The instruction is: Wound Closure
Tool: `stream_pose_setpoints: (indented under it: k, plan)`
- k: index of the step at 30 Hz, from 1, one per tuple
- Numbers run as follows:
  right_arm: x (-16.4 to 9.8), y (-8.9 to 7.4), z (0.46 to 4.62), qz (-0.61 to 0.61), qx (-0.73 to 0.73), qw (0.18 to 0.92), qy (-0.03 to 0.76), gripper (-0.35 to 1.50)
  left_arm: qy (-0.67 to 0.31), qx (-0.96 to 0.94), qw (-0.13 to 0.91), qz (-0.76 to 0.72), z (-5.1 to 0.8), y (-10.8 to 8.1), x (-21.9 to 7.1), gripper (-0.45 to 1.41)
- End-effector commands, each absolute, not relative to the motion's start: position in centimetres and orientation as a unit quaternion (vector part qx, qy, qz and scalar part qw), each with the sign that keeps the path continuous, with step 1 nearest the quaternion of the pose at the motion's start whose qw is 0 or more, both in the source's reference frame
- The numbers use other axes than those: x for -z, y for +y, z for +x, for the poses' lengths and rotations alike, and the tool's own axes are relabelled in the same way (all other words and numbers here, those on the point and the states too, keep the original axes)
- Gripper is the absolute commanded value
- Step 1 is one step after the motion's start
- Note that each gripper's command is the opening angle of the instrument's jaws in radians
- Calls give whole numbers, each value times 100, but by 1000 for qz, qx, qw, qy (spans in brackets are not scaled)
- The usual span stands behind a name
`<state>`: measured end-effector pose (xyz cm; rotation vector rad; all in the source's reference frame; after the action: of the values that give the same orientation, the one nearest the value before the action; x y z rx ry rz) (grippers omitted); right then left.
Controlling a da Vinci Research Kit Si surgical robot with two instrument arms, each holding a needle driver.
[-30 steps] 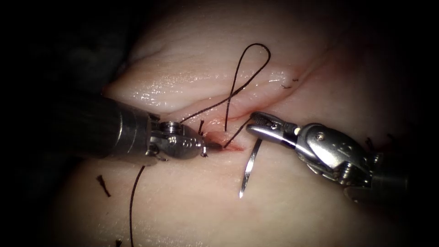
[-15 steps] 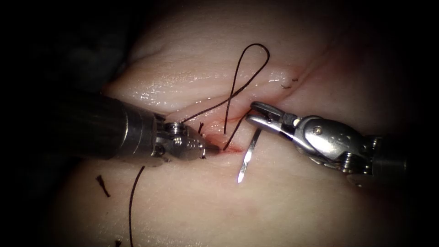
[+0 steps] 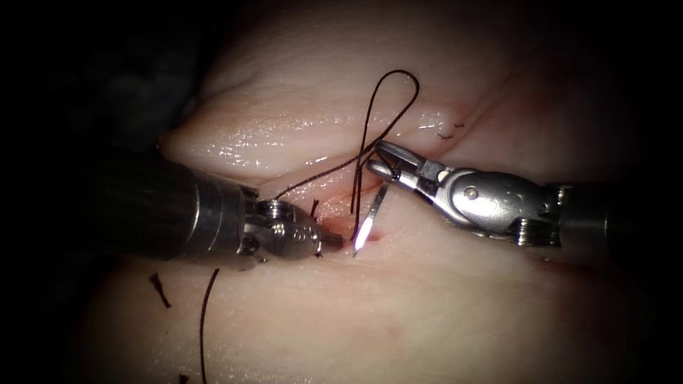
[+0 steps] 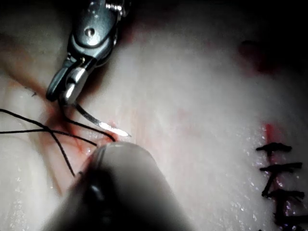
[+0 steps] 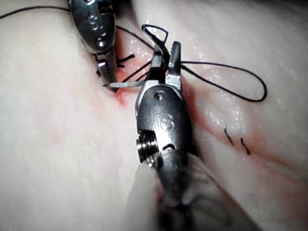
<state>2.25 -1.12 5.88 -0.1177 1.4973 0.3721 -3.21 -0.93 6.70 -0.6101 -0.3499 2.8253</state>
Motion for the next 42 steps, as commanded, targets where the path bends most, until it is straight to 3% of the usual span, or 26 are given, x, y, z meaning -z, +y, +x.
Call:
stream_pose_setpoints:
  k: [1, 20, 42]
  plan:
    - [-600, -116, 233, -55, -166, 717, 675, -35, -119, -964, 115, -208, -327, -96, -675, -11]
    - [-605, -120, 235, -66, -164, 722, 669, -35, -119, -965, 115, -205, -329, -98, -677, 36]
    - [-625, -143, 248, -115, -92, 756, 637, -35, -134, -962, 117, -209, -331, -99, -662, 36]
